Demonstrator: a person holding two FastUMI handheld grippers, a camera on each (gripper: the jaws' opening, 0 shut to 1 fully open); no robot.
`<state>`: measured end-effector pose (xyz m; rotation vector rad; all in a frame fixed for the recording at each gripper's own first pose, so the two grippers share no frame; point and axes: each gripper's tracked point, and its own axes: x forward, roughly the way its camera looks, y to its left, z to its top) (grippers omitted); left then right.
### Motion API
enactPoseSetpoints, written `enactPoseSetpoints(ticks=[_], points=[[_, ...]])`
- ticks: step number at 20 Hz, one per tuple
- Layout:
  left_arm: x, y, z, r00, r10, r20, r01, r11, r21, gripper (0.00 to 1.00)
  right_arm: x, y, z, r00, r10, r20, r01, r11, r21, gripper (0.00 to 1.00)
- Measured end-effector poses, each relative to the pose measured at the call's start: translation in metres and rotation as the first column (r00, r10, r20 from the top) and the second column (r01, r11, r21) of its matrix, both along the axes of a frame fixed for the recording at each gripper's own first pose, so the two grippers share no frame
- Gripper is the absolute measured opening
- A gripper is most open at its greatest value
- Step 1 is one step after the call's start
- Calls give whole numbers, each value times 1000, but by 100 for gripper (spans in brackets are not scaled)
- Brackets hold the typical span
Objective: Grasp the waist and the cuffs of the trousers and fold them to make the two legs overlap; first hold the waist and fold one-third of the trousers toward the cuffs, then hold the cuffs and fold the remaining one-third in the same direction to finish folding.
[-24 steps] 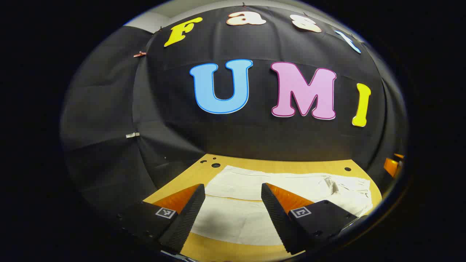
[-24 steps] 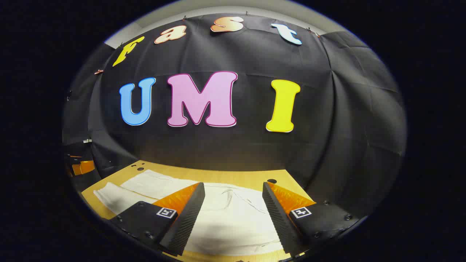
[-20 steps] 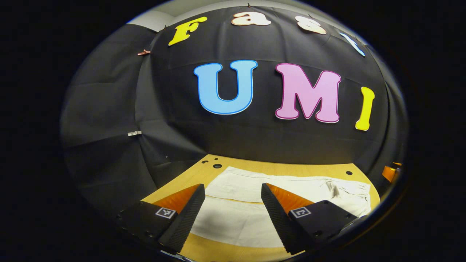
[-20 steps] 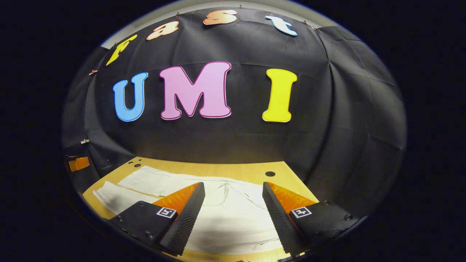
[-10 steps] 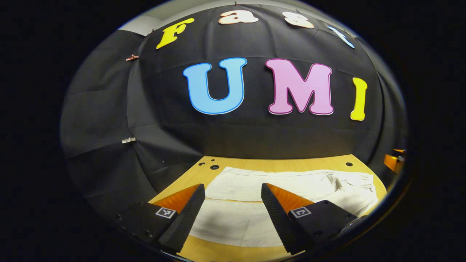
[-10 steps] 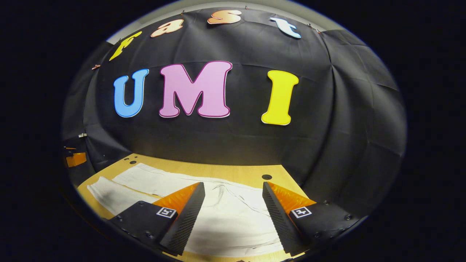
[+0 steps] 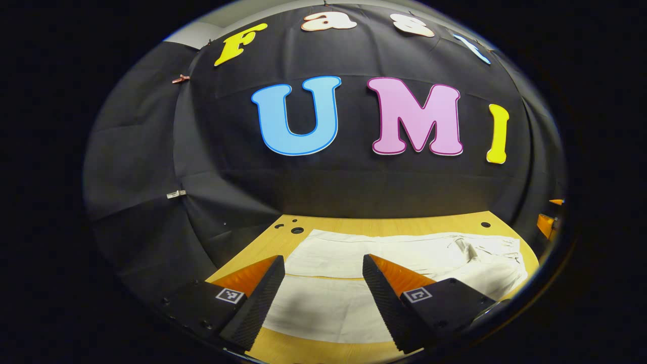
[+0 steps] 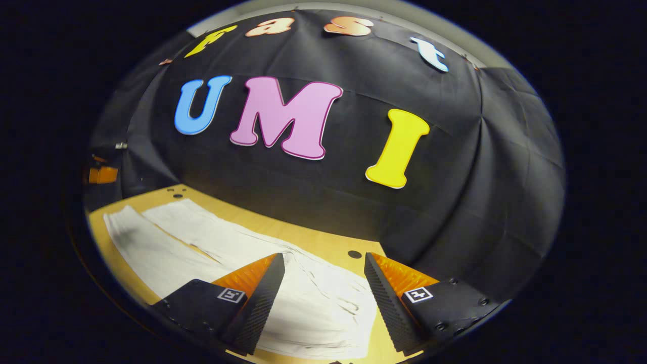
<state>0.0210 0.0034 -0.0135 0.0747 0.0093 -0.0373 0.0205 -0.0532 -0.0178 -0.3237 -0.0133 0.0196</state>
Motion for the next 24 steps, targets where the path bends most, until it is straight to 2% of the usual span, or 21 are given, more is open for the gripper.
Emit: enactPoseSetpoints(ticks=[3,6,10,11,13,14,17,19,24], points=[[-1,7,-7,1000,19,-14,-19,1000,-19,98,1,-16,-12,999,46,-26,-50,987,-151,98],[-3,15,-14,999,44,-25,-44,999,-28,98,4,-44,-29,997,45,-68,-65,942,-329,98],[-7,23,-29,996,69,-58,-71,997,-40,98,5,-67,-66,983,73,-170,-141,894,-425,98],[-8,26,-34,995,75,-65,-78,996,-43,98,0,-70,-77,976,80,-200,-166,874,-458,98],[-11,31,-46,991,92,-92,-97,994,-50,98,-6,-69,-110,950,120,-289,-268,790,-551,98],[-13,32,-49,990,92,-104,-98,994,-57,98,-10,-69,-122,938,135,-318,-303,764,-569,98],[-14,41,-57,985,113,-128,-127,986,-104,98,-24,-76,-153,912,135,-387,-363,704,-611,98],[-16,48,-62,981,133,-138,-150,981,-125,98,-35,-82,-175,887,130,-443,-405,681,-610,98],[-25,69,-74,969,186,-165,-208,970,-129,98,-40,-91,-206,845,133,-518,-491,577,-652,98]])
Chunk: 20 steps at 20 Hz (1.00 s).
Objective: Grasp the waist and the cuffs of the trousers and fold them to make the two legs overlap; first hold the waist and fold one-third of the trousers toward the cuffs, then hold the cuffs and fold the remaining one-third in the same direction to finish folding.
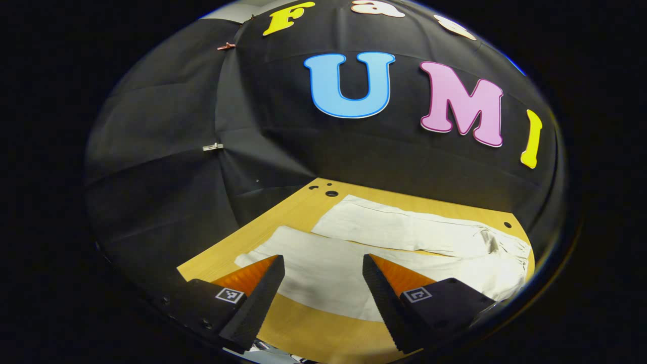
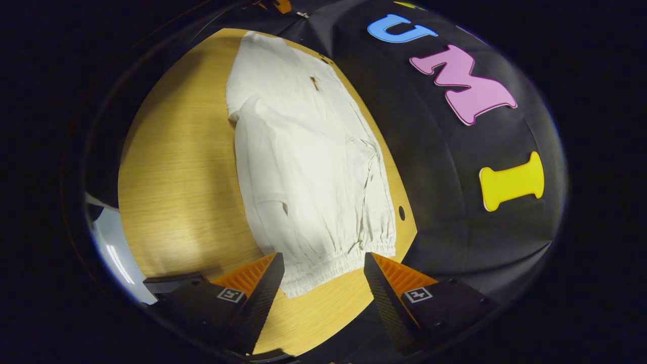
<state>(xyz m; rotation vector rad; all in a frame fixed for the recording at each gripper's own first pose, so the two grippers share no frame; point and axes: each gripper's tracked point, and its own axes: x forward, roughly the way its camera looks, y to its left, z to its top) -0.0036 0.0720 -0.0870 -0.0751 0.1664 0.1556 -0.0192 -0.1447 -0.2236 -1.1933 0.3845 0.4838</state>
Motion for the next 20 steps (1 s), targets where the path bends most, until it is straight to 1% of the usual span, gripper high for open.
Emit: enactPoseSetpoints(ticks=[3,5,9,10,11,12,14,15,16,17,18,20], points=[[-5,6,-8,1000,18,-17,-18,1000,-17,99,-2,-10,-20,998,16,-53,-20,998,-67,98],[-8,13,-10,999,35,-22,-36,999,-17,99,3,-5,-24,997,58,-58,-64,993,-100,97],[-9,16,-18,998,42,-39,-43,999,-16,99,8,-1,-30,992,89,-94,-100,987,-126,95],[-9,15,-18,998,42,-43,-43,999,-12,99,11,-1,-33,991,89,-102,-102,986,-131,94],[-8,15,-22,998,41,-48,-42,999,-8,99,15,1,-33,991,89,-98,-103,985,-141,89],[-9,16,-24,998,40,-56,-40,999,1,99,24,3,-30,993,86,-79,-97,983,-153,86],[-8,19,-26,997,39,-65,-38,999,18,99,42,1,-31,996,52,-71,-64,982,-178,86],[-9,22,-26,997,41,-69,-39,999,28,99,48,0,-33,996,27,-81,-42,982,-183,78],[-9,24,-26,997,43,-72,-40,998,39,99,56,2,-32,996,6,-86,-22,983,-183,69],[-10,29,-27,996,49,-71,-45,998,50,99,56,1,-37,993,-9,-119,-12,984,-176,69],[-11,33,-26,996,56,-72,-52,997,55,99,56,1,-40,990,-24,-140,0,985,-171,59],[-14,41,-27,995,68,-76,-64,997,53,99,58,1,-42,986,-34,-166,6,986,-167,46]])
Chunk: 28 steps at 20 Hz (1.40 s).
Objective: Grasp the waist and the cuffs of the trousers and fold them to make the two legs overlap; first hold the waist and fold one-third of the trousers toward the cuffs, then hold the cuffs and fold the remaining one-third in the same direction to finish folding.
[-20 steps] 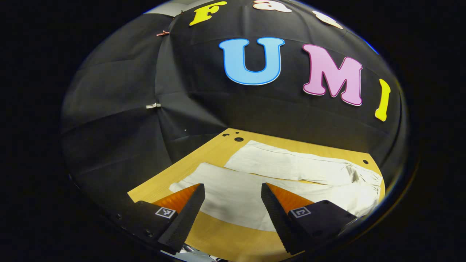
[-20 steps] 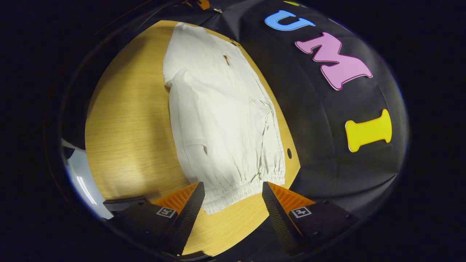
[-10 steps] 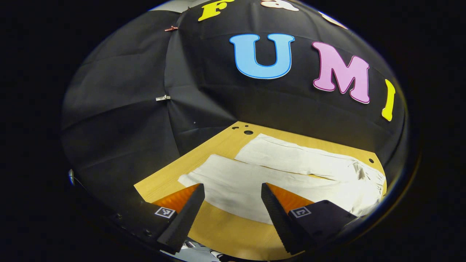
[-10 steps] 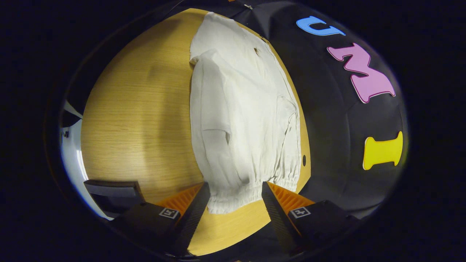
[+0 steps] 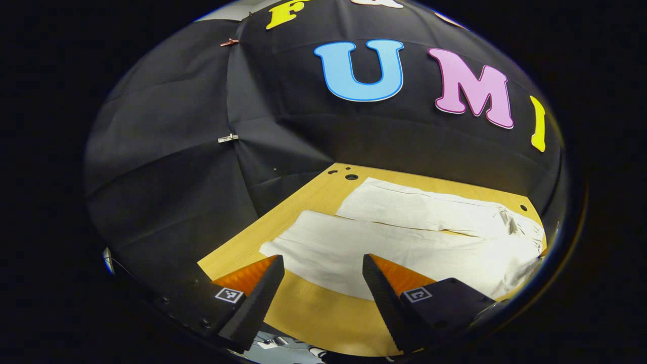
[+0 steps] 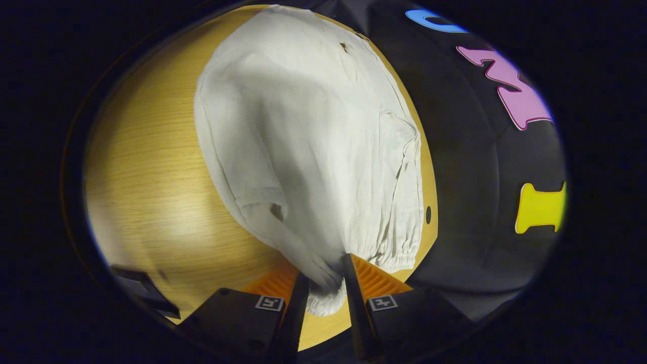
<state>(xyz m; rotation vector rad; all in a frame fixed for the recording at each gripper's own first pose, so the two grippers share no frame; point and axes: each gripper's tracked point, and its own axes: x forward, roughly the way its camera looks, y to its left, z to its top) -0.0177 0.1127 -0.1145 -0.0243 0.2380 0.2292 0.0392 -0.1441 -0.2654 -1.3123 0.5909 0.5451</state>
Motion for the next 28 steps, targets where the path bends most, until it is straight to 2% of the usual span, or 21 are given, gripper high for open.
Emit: enactPoseSetpoints(ticks=[1,2,3,4,5,6,8,9,11,14,16,18,19,20,23,26,28], points=[[0,3,-3,1000,6,-4,-6,1000,0,99,-1,-1,-3,1000,-3,-14,3,1000,-4,43],[0,6,-5,1000,8,-11,-8,1000,5,99,0,0,-4,1000,1,-17,-1,1000,-11,29],[0,9,-9,1000,6,-17,-6,1000,15,99,-1,0,-3,1000,5,-22,-6,1000,-22,29],[1,13,-10,1000,3,-25,-2,1000,30,99,1,-1,-4,1000,8,-28,-9,1000,-27,22],[3,16,-13,999,-8,-32,10,999,45,98,0,-1,-5,999,4,-43,-5,1000,-27,22],[4,21,-16,999,-19,-43,22,998,65,98,0,-1,-5,998,-9,-58,7,1000,-23,17],[11,33,-22,997,-46,-68,54,990,130,98,0,-1,-8,994,-39,-105,38,999,-12,17],[14,40,-28,994,-60,-89,76,981,180,98,-3,-2,-3,990,-51,-130,50,999,-10,12],[22,55,-38,984,-102,-146,141,946,290,98,-3,-2,-8,981,-59,-184,59,998,-6,9],[36,82,-63,948,-173,-267,274,871,407,98,-2,-1,-6,974,-74,-216,77,997,5,5],[46,104,-78,922,-178,-345,338,805,487,98,-2,-1,-6,975,-65,-212,67,998,-1,5],[55,120,-89,893,-182,-411,406,721,562,97,-3,-1,-6,978,-55,-203,53,998,-16,5],[70,134,-93,869,-179,-462,459,642,615,98,-2,-2,-6,978,-55,-200,51,998,-23,5],[83,143,-98,849,-178,-498,499,579,645,97,-2,-2,-7,978,-59,-199,54,998,-30,5],[103,152,-110,811,-164,-562,569,449,690,97,-3,-1,-6,978,-67,-197,60,997,-38,5],[122,149,-108,789,-180,-588,612,320,724,97,-3,-3,-8,978,-61,-198,49,997,-65,5],[131,145,-113,733,-201,-650,680,213,701,95,-3,-3,-8,979,-58,-198,44,996,-72,5]])
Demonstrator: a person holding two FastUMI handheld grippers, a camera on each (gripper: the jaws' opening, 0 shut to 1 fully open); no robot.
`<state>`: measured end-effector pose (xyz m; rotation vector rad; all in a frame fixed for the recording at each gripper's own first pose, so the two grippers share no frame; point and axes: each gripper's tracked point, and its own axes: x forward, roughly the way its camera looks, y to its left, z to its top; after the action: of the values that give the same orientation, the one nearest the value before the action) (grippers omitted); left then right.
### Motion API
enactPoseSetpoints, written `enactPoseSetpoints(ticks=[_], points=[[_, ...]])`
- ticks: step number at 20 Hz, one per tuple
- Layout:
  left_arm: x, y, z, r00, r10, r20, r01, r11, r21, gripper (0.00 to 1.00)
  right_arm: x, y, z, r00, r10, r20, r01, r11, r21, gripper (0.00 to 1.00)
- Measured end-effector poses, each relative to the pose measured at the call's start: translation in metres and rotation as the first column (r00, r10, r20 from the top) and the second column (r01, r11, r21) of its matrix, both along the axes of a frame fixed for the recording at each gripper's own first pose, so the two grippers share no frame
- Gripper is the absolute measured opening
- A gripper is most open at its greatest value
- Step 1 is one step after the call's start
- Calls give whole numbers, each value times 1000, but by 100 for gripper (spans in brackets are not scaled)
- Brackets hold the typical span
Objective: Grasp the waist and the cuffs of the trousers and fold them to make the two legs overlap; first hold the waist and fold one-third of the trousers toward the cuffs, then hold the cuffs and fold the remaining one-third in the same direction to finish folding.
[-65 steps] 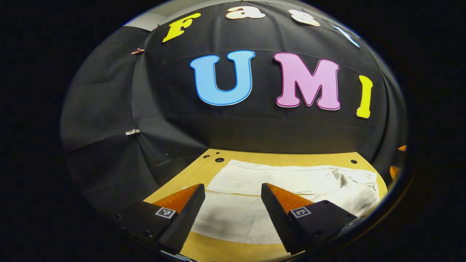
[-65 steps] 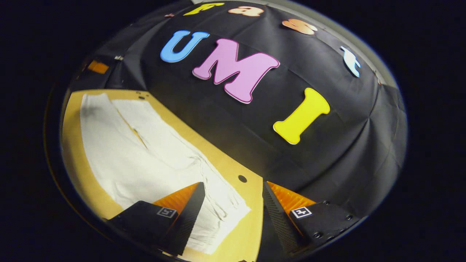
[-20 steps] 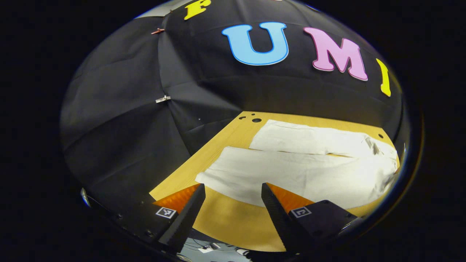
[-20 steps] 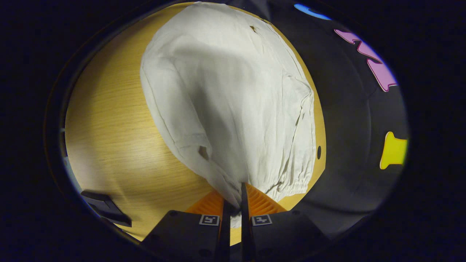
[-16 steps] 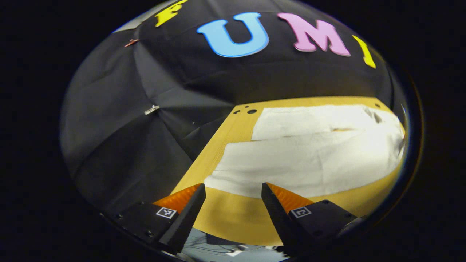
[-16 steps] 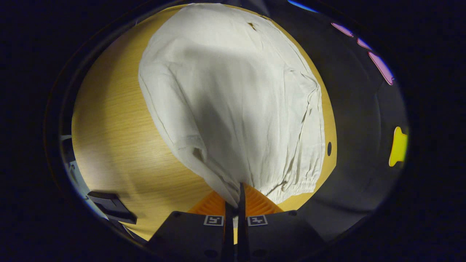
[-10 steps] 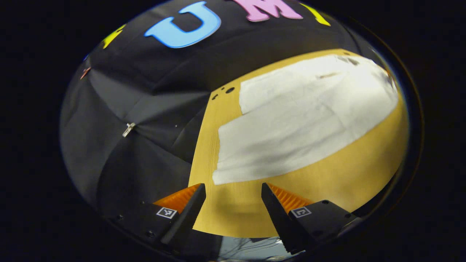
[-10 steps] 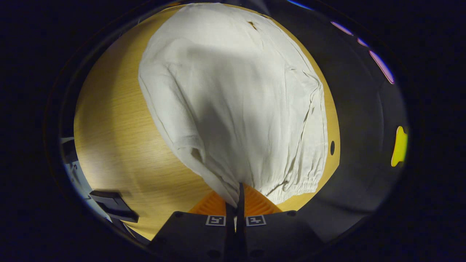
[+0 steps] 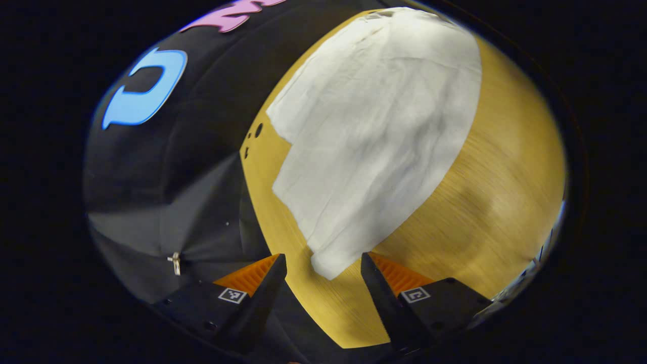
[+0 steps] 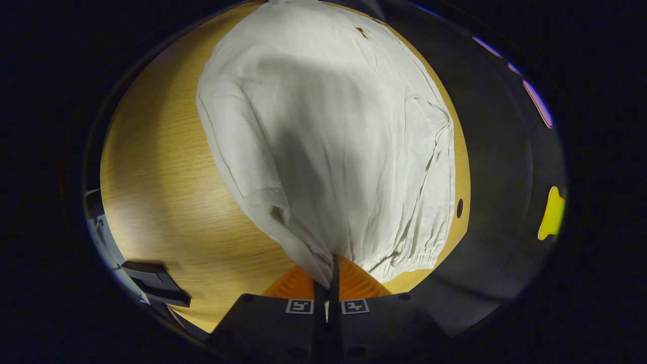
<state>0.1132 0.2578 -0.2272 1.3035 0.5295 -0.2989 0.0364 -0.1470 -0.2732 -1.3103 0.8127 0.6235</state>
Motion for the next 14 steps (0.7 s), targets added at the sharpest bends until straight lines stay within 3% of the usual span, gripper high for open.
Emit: enactPoseSetpoints(ticks=[3,6,10,12,14], points=[[8,-6,-6,983,-106,-151,121,989,90,80,0,-1,0,1000,-17,-10,17,1000,3,5],[12,-6,-8,956,-107,-274,147,981,130,73,0,0,0,1000,-20,-17,20,1000,-4,5],[23,-14,-10,929,-114,-352,178,972,155,58,1,-2,-1,1000,-16,-15,16,1000,-14,5],[22,-15,-12,919,-120,-375,198,964,178,37,1,-1,-1,1000,-12,-13,12,1000,-13,5],[21,-13,-14,915,-98,-391,174,971,166,26,1,-2,0,1000,-7,-12,7,1000,-5,5]])
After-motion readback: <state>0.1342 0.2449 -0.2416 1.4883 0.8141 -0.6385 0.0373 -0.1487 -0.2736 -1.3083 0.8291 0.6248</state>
